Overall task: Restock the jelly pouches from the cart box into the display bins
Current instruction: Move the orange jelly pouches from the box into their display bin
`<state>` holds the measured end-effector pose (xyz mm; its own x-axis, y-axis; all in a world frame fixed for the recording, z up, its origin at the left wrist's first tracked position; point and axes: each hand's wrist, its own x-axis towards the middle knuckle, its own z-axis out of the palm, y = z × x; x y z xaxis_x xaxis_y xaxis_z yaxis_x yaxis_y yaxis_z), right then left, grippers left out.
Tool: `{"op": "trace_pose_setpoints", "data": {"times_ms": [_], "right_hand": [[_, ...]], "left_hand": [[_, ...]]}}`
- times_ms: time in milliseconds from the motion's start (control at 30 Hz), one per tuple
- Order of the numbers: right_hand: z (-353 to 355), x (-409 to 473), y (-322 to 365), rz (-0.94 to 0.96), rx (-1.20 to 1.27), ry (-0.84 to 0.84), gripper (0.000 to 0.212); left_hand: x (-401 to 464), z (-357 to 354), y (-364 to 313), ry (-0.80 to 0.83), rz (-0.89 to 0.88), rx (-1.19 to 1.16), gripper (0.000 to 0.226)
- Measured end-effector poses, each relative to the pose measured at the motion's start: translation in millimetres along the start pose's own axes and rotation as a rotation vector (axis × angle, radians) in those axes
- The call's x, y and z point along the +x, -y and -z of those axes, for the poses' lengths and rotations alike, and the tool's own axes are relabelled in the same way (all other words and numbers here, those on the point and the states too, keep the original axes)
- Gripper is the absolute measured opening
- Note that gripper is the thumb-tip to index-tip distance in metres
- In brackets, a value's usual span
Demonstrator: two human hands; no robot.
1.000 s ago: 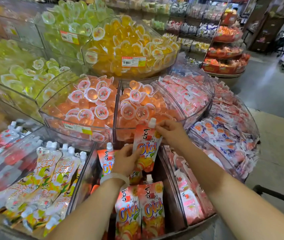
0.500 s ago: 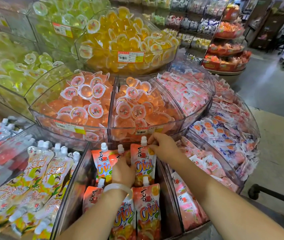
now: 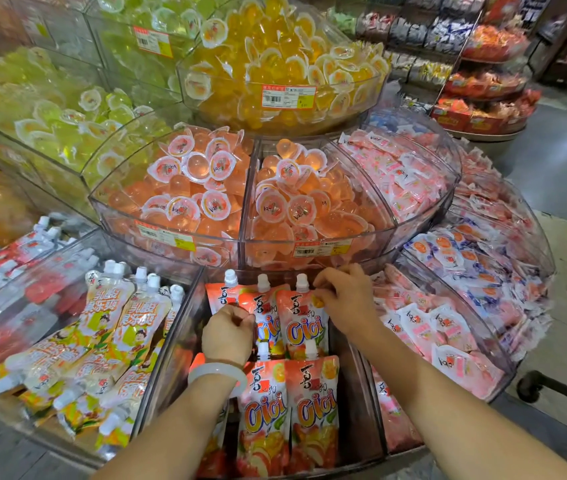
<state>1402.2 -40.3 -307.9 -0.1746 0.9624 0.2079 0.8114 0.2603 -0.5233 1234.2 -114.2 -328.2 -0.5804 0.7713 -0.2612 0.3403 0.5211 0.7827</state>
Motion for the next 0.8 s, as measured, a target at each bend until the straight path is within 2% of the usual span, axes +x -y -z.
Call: {"op": "trace_pose_setpoints", "data": {"times_ms": [167, 267, 367, 433, 567, 633, 667, 733, 800], "right_hand": [[1, 1, 1, 0.015, 0.065, -0.073, 0.013], [-2, 4, 4, -0.014, -0.079, 0.006, 0.015], [-4, 4, 8, -0.032, -0.236, 0.091, 0.018], [1, 3, 12, 0.058, -0.271, 0.072, 0.015], [6, -5, 18, 0.381, -0.213, -0.044, 0.015], [4, -22, 24, 0.445, -0.165, 0.024, 0.004], [2, -30, 26, 0.414, -0.134, 0.111, 0.006], [-3, -45, 28, 0.243, -0.165, 0.365, 0.024], [-8, -53, 27, 0.102, -0.257, 0.525, 0.043]], "left_hand": [[-2, 1, 4, 0.081, -0.005, 0.068, 0.013], [-4, 5, 4, 0.106, -0.031, 0.101, 0.016], [-7, 13, 1, 0.116, -0.094, 0.15, 0.008], [-6, 22, -2, 0.115, -0.153, 0.19, 0.004], [-5, 38, -4, 0.161, -0.257, 0.395, 0.023], [-7, 43, 0, 0.228, -0.296, 0.536, 0.029], [-9, 44, 5, 0.263, -0.302, 0.581, 0.03], [-13, 45, 13, 0.331, -0.292, 0.614, 0.033], [-15, 44, 19, 0.371, -0.291, 0.629, 0.035]]}}
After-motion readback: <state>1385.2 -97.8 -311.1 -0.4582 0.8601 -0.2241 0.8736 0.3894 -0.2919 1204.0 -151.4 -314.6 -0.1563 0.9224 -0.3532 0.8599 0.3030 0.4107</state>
